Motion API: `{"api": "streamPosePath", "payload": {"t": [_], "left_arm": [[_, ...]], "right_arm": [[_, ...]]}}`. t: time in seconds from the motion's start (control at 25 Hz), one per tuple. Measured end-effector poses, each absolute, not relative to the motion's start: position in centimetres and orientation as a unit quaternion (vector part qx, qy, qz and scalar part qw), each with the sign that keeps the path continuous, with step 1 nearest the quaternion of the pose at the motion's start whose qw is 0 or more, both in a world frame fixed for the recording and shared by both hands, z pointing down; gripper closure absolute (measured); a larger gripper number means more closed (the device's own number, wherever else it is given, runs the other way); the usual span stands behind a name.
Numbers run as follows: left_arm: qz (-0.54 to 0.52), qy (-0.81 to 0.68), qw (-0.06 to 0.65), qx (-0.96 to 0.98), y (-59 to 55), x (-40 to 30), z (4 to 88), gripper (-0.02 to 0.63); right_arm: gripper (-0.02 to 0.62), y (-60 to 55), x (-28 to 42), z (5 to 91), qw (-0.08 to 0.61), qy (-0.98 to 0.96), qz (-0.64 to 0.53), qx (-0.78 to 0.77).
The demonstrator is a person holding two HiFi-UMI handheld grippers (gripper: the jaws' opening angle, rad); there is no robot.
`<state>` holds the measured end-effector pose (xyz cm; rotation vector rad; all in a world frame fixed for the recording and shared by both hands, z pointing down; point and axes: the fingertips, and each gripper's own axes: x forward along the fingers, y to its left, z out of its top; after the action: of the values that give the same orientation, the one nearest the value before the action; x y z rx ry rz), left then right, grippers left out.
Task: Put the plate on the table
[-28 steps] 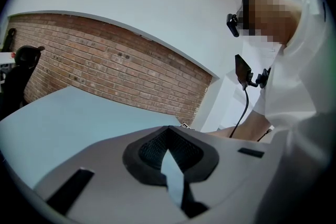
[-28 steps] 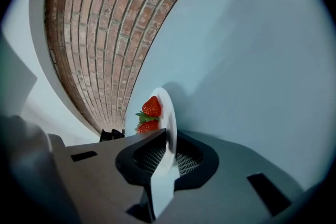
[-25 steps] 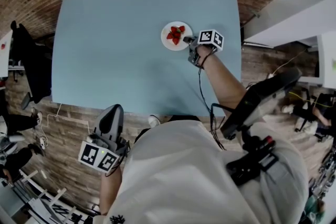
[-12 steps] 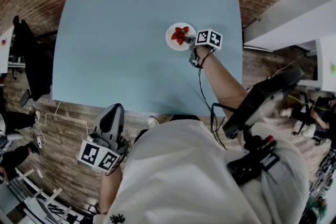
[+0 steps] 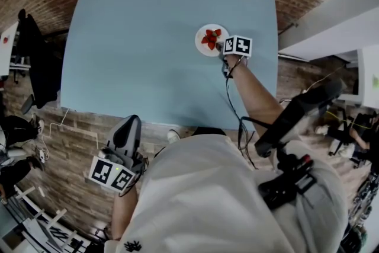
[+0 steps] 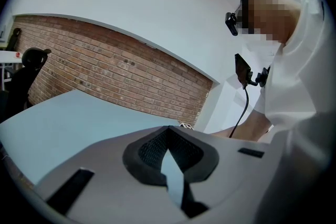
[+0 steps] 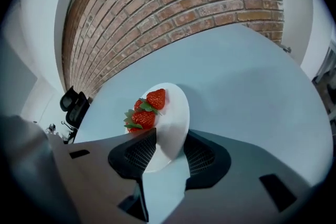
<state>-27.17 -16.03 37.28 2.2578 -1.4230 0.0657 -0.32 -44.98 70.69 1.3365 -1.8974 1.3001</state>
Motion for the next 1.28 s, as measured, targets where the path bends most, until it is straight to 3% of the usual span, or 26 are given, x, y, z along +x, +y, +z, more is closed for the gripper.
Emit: {"api": "streamPosePath", "payload": {"t": [0.24,0.68,1.28], "left_arm": [[0.021,-0.521,0.234,0.82,-15.5,-27.9,37.4,0.604],[0.02,-0.521,0.236,0.82,-14.5,-28.7,37.5,0.604],[0.017,-0.503,0.233,0.832,-13.1,-29.6,37.5,0.604]], "right_arm": [[0.41,-45.3,0.9,70.8,0.289,-0.685,0.422,0.518],[0.396,-45.6,3.1,69.7,0.316,-0.688,0.335,0.561],[0.397,-43.3,4.4,68.6,0.293,-0.685,0.326,0.582]]}}
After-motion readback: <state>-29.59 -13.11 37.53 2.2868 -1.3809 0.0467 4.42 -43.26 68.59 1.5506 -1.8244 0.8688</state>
